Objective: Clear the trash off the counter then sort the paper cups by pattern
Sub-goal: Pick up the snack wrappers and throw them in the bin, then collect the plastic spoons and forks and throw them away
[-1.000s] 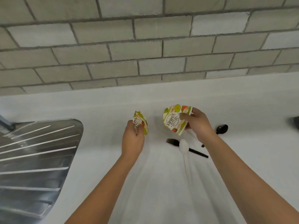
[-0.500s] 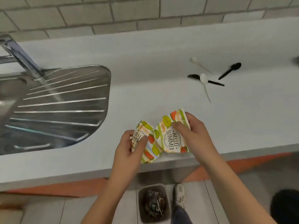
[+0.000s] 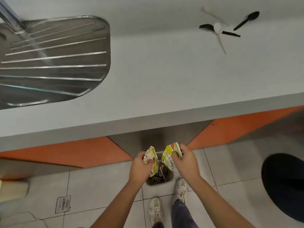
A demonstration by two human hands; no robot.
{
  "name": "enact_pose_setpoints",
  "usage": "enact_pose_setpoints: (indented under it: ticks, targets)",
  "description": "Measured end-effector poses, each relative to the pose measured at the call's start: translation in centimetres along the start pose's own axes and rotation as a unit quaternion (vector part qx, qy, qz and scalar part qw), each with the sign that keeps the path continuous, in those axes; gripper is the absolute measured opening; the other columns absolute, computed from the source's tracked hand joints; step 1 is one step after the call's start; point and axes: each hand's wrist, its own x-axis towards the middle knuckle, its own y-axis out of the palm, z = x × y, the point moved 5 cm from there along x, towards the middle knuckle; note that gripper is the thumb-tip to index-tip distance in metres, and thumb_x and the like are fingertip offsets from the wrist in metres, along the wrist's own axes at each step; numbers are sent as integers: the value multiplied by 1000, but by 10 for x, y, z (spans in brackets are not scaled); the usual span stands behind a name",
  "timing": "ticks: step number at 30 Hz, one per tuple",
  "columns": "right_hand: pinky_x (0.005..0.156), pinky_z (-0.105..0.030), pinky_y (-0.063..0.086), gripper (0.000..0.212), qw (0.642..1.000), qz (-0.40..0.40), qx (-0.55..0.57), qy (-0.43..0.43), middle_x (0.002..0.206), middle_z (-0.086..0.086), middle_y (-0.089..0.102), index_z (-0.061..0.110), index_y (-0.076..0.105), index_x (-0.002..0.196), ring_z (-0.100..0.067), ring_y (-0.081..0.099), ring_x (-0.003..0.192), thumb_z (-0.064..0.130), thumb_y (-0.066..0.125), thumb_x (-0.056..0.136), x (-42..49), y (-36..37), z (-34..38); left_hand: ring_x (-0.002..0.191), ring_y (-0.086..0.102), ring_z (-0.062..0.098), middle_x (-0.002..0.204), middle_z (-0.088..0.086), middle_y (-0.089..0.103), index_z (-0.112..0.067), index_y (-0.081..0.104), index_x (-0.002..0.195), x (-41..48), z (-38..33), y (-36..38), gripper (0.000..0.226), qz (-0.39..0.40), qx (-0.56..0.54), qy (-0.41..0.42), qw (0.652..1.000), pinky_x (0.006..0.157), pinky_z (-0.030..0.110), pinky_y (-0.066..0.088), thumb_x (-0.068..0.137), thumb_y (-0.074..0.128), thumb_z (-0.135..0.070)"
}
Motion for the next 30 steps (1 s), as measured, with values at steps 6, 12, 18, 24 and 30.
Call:
enact_pose_setpoints:
  ticks: [6, 12, 18, 24, 30]
  targets:
    - [84, -31, 48, 43, 983, 77, -145, 85, 125, -8, 58, 18, 47, 134, -28, 61, 108, 29, 54, 93, 22, 70, -64, 104, 62, 25, 119, 10, 61, -22, 52, 125, 57, 62, 52, 62, 67, 57, -73, 993, 91, 38, 52, 69, 66, -47]
    - [93, -35, 48, 72, 968, 123, -186, 117, 144, -10, 33, 17, 20, 149, -29, 54, 119, 41, 56, 92, 23, 82, -77, 121, 50, 23, 141, 11, 40, -15, 38, 141, 57, 49, 51, 60, 19, 121, -9, 992, 101, 28, 41, 89, 61, -30]
    - [72, -18, 45, 32, 998, -19, -59, -5, 124, 1, 57, 26, 57, 123, -10, 61, 90, 27, 58, 91, 16, 24, -17, 91, 58, 1, 110, -4, 61, -20, 65, 109, 11, -28, 16, 20, -16, 65, 197, 978, 72, -3, 38, 91, 58, -14]
    - [58, -37, 54, 14, 959, -163, 195, -122, 71, 9, 67, 32, 68, 89, -19, 62, 65, 19, 63, 90, 1, -82, 74, 72, 60, 5, 78, -12, 65, -29, 68, 96, -46, -143, -18, 18, -31, -59, 380, 923, 66, 11, 47, 88, 61, -14]
    - [54, -16, 47, 10, 919, -236, 266, -169, 65, -7, 62, 15, 68, 92, -10, 56, 56, 16, 58, 93, 33, -180, 136, 67, 61, 14, 69, -5, 61, -28, 65, 94, -48, -268, -22, 16, -7, -105, 401, 910, 61, 15, 45, 90, 61, -13]
